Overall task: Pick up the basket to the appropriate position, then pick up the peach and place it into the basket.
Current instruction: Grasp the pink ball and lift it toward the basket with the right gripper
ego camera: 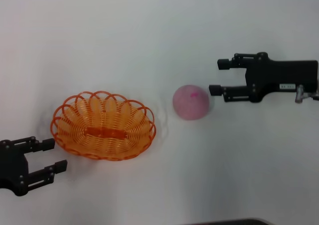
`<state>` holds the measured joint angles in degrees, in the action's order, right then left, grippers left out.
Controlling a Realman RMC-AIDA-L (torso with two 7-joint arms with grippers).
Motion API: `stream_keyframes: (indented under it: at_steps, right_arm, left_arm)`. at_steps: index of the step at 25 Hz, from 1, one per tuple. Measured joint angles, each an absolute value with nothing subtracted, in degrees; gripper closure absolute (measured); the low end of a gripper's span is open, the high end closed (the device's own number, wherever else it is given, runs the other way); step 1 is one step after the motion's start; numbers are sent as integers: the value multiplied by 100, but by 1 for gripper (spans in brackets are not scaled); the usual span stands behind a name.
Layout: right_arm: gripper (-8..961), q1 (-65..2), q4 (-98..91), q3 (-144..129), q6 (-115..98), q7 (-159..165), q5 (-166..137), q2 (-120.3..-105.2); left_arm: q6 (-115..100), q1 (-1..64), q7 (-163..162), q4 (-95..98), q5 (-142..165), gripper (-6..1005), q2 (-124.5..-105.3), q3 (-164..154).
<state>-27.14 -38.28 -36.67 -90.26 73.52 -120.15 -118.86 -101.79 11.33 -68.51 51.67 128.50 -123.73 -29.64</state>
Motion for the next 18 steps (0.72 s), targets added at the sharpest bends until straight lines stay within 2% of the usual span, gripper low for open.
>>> stream_keyframes:
  at_steps: [8,14,17,18]
  right_arm:
    - [152,-3062,-4361,-3828,-9124,9443,-12418,-11740]
    - [131,-3321,-4773,-3979,-9224,10361,-12821,-11702]
    - [-4,-3547,-4868,-4007,-9320,10628,-13215,-11717]
    - [-4,-3630,-4895,-4024,-9351,10705,-13346,-11729]
  left_arm:
    - [-10195,1129,-6852,5225,12850,402,-12371,-2953]
    - [-10174,1124,-6856,5239,12850,401,-12375,-2953]
    - [-10178,1125,-6854,5246,12850,401,-12373,-2953]
    - [-10179,1125,-6853,5247,12849,401,-12370,-2953]
